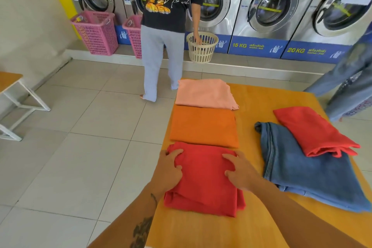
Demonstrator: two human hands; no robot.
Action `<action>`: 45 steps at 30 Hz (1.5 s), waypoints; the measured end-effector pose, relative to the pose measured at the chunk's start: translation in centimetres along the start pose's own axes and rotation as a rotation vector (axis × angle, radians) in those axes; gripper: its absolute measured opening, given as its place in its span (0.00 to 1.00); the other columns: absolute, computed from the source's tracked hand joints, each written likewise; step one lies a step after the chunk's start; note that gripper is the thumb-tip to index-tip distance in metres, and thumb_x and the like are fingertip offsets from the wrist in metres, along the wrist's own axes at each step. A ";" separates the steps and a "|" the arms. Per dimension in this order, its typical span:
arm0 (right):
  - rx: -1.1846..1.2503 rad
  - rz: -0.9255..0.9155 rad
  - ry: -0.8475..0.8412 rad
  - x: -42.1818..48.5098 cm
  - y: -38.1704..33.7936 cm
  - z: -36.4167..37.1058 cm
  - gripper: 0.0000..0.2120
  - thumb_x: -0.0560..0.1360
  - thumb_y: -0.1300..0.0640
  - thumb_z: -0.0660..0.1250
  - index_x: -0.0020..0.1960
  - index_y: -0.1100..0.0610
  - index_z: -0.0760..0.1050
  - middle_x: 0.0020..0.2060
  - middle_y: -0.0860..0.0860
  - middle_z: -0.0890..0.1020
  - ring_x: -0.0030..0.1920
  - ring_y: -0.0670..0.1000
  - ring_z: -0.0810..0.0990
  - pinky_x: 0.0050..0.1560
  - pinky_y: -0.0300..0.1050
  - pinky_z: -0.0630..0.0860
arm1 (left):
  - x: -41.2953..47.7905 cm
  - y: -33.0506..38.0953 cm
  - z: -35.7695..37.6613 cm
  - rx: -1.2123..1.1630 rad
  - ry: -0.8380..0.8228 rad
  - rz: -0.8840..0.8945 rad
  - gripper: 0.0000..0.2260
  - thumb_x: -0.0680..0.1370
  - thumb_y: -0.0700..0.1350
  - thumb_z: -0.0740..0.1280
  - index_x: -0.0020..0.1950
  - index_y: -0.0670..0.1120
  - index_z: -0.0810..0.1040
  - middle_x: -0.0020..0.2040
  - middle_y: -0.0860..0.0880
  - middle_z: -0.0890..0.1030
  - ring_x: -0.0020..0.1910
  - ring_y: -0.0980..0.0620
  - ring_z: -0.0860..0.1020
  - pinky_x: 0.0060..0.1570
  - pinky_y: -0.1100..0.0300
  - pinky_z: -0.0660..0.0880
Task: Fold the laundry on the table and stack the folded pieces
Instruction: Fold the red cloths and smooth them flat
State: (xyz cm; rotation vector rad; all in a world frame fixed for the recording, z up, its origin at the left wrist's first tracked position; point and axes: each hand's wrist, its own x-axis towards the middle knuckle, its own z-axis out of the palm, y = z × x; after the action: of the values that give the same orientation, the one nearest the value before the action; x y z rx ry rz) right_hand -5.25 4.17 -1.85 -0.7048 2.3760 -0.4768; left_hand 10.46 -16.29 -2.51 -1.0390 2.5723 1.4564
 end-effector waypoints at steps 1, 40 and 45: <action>0.029 -0.006 0.025 -0.1 0.0 -0.3 0.28 0.76 0.53 0.64 0.75 0.46 0.62 0.77 0.52 0.52 0.73 0.59 0.62 0.69 0.55 0.68 | 0.1 0.1 -0.2 -0.002 0.007 0.001 0.24 0.79 0.41 0.63 0.73 0.56 0.68 0.71 0.48 0.60 0.70 0.47 0.67 0.72 0.52 0.65; 1.294 0.394 0.634 2.0 21.7 -20.3 0.31 0.74 0.56 0.69 0.74 0.49 0.62 0.63 0.51 0.73 0.57 0.53 0.77 0.59 0.54 0.78 | 8.0 27.6 29.2 0.730 -0.176 0.526 0.27 0.81 0.52 0.59 0.78 0.60 0.55 0.79 0.51 0.56 0.75 0.48 0.57 0.71 0.49 0.62; 1.152 0.394 0.687 1.7 22.1 -21.4 0.31 0.70 0.66 0.57 0.69 0.45 0.71 0.55 0.50 0.78 0.42 0.52 0.81 0.34 0.44 0.76 | 8.2 28.1 26.9 0.634 -0.321 0.565 0.31 0.78 0.45 0.61 0.78 0.61 0.54 0.79 0.56 0.54 0.77 0.51 0.55 0.74 0.50 0.58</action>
State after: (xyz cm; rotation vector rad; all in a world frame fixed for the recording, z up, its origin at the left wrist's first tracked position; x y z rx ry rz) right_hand -28.24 24.20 2.72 0.5167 2.1456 -1.8746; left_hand -19.47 9.61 1.00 -0.0019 2.8576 0.6451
